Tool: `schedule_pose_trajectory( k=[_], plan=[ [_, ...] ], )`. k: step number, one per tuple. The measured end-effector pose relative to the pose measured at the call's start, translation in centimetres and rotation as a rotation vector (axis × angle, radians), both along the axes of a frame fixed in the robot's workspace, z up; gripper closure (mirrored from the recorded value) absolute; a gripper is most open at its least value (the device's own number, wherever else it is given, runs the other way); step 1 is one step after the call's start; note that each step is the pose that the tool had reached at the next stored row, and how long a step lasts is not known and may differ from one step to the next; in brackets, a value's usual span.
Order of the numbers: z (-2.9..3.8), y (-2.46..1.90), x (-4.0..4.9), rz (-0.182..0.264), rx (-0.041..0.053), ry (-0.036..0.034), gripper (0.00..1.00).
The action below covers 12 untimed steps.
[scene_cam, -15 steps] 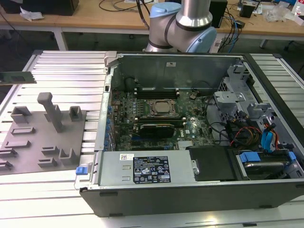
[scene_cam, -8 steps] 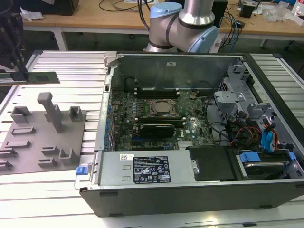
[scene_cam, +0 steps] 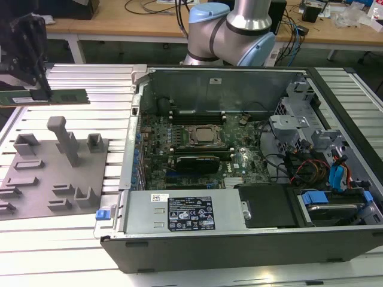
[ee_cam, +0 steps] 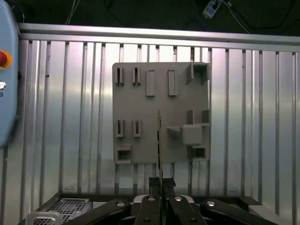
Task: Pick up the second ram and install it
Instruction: 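Pick up the second ram and move it above second insertion slot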
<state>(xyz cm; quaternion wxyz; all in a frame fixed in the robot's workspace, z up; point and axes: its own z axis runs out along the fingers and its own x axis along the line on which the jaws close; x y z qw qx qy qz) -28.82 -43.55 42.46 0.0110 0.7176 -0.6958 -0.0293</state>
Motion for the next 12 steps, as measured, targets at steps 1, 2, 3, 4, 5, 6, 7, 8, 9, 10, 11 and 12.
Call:
schedule_pose_trajectory(
  k=[1,2,3,4,5,6,7,8,9,10,11,12],
  plan=[
    [0.0,0.19,0.52,0.0,-0.0017,0.0021,0.87],
    [-0.01,0.34,0.87,0.0,-0.003,0.0034,0.87],
    [-0.01,0.46,1.14,0.0,-0.0042,0.0044,0.87],
    [-0.01,0.81,1.94,0.0,-0.0069,0.0071,0.87],
    [-0.01,0.97,2.33,0.0,-0.008,0.0087,0.87],
    [0.0,1.12,2.74,0.0,-0.0092,0.0103,0.87],
    [0.0,1.29,3.24,0.0,-0.0106,0.0121,0.87],
    [-0.01,1.36,3.47,0.0,-0.011,0.013,0.87],
    [-0.01,1.45,3.75,0.0,-0.0117,0.0141,0.87],
    [-0.01,1.55,4.09,0.0,-0.0125,0.0156,0.87],
    [-0.01,1.63,4.34,0.0,-0.0131,0.0167,0.87],
    [-0.01,1.74,4.73,0.0,-0.0136,0.0184,0.87]
  ],
)
